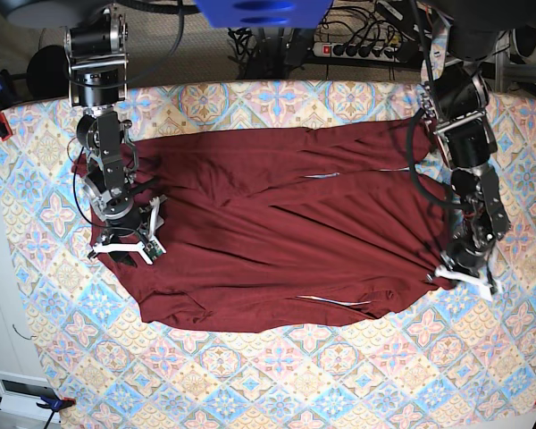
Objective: Layout the t-shirt on the table in an organized manner, then fold the t-shirt properly
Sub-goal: 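Drag the shirt edge with the left gripper along the table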
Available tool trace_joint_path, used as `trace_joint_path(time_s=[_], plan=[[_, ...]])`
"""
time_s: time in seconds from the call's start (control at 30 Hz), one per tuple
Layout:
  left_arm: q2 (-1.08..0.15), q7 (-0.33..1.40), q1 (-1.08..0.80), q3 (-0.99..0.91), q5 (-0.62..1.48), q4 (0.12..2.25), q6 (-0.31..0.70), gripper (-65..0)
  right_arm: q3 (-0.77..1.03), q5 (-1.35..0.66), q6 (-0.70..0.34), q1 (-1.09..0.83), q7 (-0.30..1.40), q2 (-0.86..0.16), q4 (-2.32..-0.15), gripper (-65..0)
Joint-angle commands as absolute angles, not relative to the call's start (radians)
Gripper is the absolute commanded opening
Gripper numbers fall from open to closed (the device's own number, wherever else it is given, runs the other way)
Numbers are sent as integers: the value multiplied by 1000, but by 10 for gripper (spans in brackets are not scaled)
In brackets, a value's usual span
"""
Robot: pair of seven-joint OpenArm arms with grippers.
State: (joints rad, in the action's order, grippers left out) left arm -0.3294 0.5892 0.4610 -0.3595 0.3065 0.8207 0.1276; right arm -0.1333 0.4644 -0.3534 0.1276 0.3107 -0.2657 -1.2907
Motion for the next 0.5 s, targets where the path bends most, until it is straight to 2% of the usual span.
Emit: trace_joint_path(time_s=[0.0,0.33,0.4,0.47], plan=[[-352,559,503,-361,315,840,130,-650,-128,463,-340,145,297,-277,-1310,-369],[-390,562,541,-361,320,840,130,-650,-128,463,-340,143,297,-277,-1311,-369],[-400,587,539,-361,325,840,130,-594,-128,463,-340,143,297,-277,-1311,-369],[-401,641,521,-363,328,845,130,-511,-128,463,-340,143,297,-277,-1311,-369]])
